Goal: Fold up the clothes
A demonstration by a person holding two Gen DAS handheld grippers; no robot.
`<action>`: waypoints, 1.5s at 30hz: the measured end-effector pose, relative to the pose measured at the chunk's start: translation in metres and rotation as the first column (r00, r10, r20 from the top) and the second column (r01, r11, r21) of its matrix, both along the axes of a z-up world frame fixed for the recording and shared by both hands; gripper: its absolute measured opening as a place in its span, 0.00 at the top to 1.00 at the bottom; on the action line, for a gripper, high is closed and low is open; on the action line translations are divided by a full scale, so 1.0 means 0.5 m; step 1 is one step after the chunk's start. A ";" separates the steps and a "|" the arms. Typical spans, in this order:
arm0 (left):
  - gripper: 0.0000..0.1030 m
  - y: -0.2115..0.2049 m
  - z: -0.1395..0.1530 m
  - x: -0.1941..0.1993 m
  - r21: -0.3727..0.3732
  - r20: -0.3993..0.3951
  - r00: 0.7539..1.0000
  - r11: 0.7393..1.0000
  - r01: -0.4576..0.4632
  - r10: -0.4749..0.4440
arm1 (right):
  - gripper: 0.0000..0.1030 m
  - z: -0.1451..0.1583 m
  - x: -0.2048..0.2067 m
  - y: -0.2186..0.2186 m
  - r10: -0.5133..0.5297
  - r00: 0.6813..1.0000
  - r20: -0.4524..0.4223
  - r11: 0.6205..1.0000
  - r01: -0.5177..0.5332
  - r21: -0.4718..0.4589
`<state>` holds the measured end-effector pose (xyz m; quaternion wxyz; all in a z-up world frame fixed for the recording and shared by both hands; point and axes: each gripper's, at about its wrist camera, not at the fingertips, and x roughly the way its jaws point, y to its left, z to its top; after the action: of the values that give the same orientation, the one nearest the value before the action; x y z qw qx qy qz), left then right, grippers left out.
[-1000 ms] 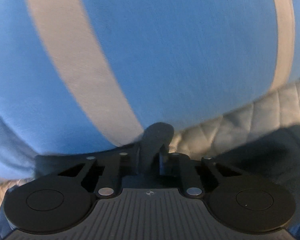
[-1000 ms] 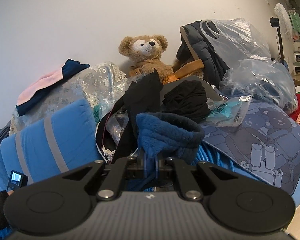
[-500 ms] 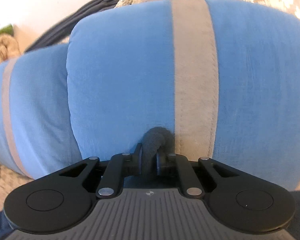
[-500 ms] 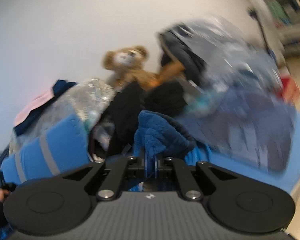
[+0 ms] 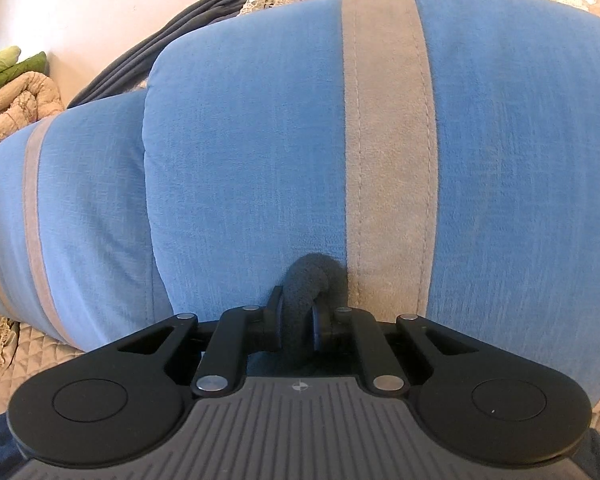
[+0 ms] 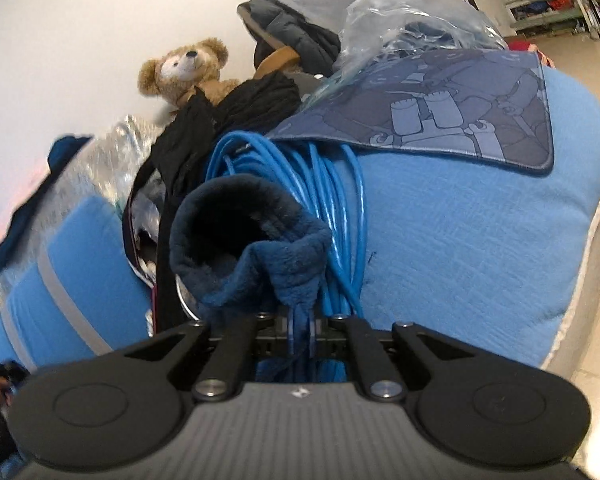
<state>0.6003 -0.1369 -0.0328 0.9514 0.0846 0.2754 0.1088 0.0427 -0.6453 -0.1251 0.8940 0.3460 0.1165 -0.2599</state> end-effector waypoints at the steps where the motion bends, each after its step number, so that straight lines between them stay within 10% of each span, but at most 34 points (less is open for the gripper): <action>1: 0.92 -0.001 -0.001 0.001 -0.001 -0.001 1.000 1.000 -0.001 0.001 | 0.77 0.002 -0.001 0.006 0.004 1.000 -0.020 1.000 -0.004 -0.011; 6: 0.91 -0.007 -0.007 -0.003 0.006 -0.003 1.000 1.000 0.002 -0.002 | 0.43 0.014 -0.012 0.035 0.011 0.993 -0.118 0.996 -0.021 -0.083; 12: 0.91 -0.025 -0.015 -0.023 0.015 -0.007 1.000 1.000 0.012 -0.011 | 0.33 0.035 -0.025 0.078 0.057 0.978 -0.201 0.964 -0.106 -0.243; 23: 0.91 -0.018 -0.020 -0.009 0.020 -0.005 1.000 1.000 0.016 -0.016 | 0.24 0.007 -0.017 0.047 0.183 0.965 -0.186 0.982 -0.187 -0.005; 26: 0.91 -0.016 -0.019 -0.003 0.022 -0.013 1.000 1.000 0.019 -0.019 | 0.30 -0.020 -0.006 0.037 0.192 0.967 -0.166 0.981 -0.190 0.024; 28: 0.91 -0.019 -0.018 -0.001 0.028 -0.021 1.000 0.999 0.016 -0.015 | 0.67 -0.032 -0.011 0.025 0.181 0.976 -0.117 0.983 -0.177 0.044; 30: 0.91 -0.024 -0.017 0.004 0.031 -0.027 1.000 1.000 -0.001 0.001 | 0.83 -0.039 -0.023 0.011 0.153 0.985 -0.080 0.987 -0.148 0.067; 39: 0.84 -0.040 -0.003 0.013 0.114 -0.108 0.993 0.992 0.048 -0.035 | 0.86 -0.008 -0.050 0.011 0.129 0.991 -0.039 0.991 -0.127 0.049; 42: 0.41 -0.011 0.030 -0.004 0.066 -0.101 0.984 0.986 0.155 -0.148 | 0.86 0.003 -0.041 0.011 0.133 0.990 -0.051 0.991 -0.132 0.033; 45: 0.33 0.010 0.075 -0.055 0.110 -0.007 0.982 0.976 0.186 -0.186 | 0.86 0.012 -0.037 0.008 0.131 0.990 -0.055 0.991 -0.130 0.027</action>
<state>0.5729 -0.1320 0.0046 0.9518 0.1620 0.2581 0.0344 0.0243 -0.6411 -0.1193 0.9013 0.3403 0.1673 -0.2093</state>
